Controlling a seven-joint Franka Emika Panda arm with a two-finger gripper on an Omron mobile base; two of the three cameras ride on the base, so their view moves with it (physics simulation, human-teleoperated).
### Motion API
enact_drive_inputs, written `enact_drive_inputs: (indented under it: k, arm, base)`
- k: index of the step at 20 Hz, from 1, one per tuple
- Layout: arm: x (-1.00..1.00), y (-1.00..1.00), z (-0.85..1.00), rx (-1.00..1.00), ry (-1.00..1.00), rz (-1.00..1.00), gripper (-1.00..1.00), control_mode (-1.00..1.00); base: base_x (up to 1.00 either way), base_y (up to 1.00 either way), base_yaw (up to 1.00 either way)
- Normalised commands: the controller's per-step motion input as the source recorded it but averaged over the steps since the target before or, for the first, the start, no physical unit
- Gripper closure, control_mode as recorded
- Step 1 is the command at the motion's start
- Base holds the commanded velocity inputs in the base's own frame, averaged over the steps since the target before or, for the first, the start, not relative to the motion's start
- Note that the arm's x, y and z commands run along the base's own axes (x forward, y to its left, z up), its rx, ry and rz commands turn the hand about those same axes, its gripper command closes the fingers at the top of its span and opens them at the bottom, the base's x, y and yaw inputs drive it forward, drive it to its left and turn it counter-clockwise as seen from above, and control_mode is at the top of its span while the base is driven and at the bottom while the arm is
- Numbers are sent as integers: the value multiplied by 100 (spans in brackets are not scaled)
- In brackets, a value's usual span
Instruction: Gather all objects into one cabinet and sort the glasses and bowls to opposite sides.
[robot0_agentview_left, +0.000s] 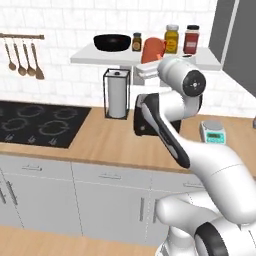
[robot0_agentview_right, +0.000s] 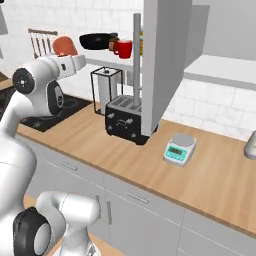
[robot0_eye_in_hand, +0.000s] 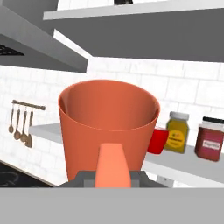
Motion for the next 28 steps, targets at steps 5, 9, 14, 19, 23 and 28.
enact_drive_inputs:
  k: [5, 9, 14, 19, 23, 28]
  arm:
    - [0, 0, 0, 0, 0, 0, 100, 100]
    - [0, 0, 0, 0, 0, 0, 100, 100]
    - [0, 0, 0, 0, 0, 0, 100, 100]
    - [0, 0, 0, 0, 0, 0, 100, 100]
    - [0, 0, 0, 0, 0, 0, 100, 100]
    - [0, 0, 0, 0, 0, 0, 100, 100]
  base:
    - [23, 41, -16]
    - [44, 88, -27]
    - [42, 80, -29]
    - [48, 12, -39]
    - [54, -27, -43]
    - [39, -12, -31]
